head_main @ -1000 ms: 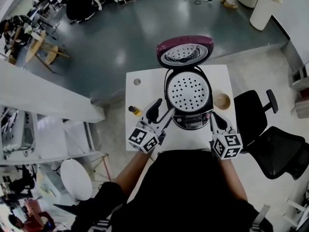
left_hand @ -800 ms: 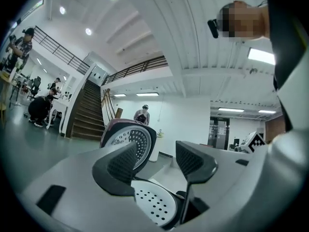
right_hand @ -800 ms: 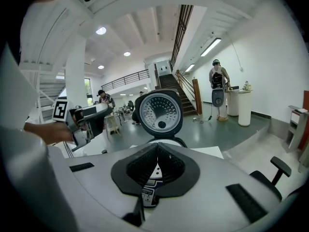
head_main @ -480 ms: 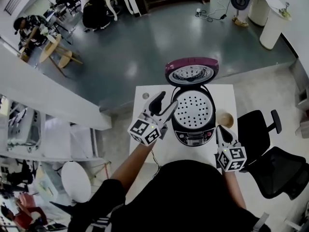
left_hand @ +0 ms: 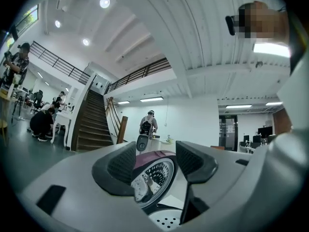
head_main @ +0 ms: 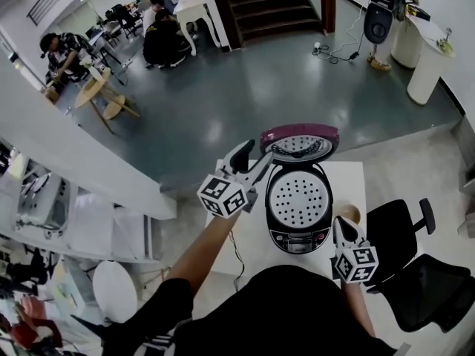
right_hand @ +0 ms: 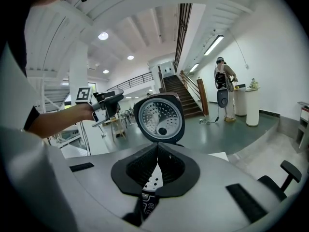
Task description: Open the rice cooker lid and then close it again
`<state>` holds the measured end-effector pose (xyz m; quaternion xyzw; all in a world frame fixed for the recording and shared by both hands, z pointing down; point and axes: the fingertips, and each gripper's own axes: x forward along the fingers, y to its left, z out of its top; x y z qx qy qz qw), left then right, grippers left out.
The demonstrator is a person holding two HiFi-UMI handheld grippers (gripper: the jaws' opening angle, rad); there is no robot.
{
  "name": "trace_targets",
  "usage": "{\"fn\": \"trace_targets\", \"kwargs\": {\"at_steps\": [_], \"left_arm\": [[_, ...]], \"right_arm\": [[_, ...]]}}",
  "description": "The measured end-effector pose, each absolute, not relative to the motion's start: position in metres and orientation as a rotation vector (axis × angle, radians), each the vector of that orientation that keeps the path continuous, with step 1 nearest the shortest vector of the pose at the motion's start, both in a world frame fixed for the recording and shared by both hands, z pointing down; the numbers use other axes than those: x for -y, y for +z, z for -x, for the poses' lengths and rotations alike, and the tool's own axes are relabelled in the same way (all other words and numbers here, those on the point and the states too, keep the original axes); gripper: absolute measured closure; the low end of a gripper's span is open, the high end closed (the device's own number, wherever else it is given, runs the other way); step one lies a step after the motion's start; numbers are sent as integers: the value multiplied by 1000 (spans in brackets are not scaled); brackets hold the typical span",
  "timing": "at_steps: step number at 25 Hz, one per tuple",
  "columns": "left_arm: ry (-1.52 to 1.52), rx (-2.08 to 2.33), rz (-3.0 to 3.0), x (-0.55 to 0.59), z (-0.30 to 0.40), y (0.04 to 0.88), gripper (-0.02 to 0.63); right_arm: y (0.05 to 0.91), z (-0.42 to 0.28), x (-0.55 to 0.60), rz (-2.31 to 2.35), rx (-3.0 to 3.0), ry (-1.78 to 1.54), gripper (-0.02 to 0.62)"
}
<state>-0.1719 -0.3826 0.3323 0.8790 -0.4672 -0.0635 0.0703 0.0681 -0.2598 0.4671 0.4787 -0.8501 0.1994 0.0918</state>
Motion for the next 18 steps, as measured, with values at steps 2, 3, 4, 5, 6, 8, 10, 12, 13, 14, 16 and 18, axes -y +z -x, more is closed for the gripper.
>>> {"fn": "trace_targets", "kwargs": {"at_steps": [2, 3, 4, 5, 6, 8, 10, 12, 13, 14, 16, 18], "left_arm": [[-189, 1387, -2656, 393, 170, 327, 370], [-188, 1378, -2663, 399, 168, 325, 370], [-186, 1369, -2670, 404, 166, 323, 370], [-184, 1360, -2676, 410, 164, 322, 370], [-178, 1354, -2683, 415, 162, 321, 370], [-159, 1342, -2692, 424, 160, 321, 370], [-149, 1330, -2684, 432, 159, 322, 370], [-129, 1317, -2683, 440, 158, 325, 370], [-115, 1311, -2686, 443, 157, 326, 370], [-101, 1303, -2690, 446, 156, 328, 370], [-69, 1288, -2698, 451, 154, 334, 370], [-46, 1279, -2695, 457, 154, 339, 370]], "right_arm": [[466, -72, 262, -1420, 2522, 603, 595], [467, -74, 264, -1421, 2519, 605, 595], [467, -77, 265, -1421, 2516, 606, 595], [467, -79, 267, -1421, 2512, 606, 595], [468, -81, 268, -1422, 2509, 604, 595], [468, -83, 271, -1425, 2505, 600, 595], [468, -85, 272, -1430, 2501, 604, 595], [469, -86, 275, -1438, 2497, 613, 595], [470, -85, 277, -1441, 2495, 619, 595], [472, -85, 279, -1442, 2493, 625, 595], [474, -83, 279, -1439, 2490, 634, 595], [475, -80, 280, -1436, 2488, 639, 595]]}}
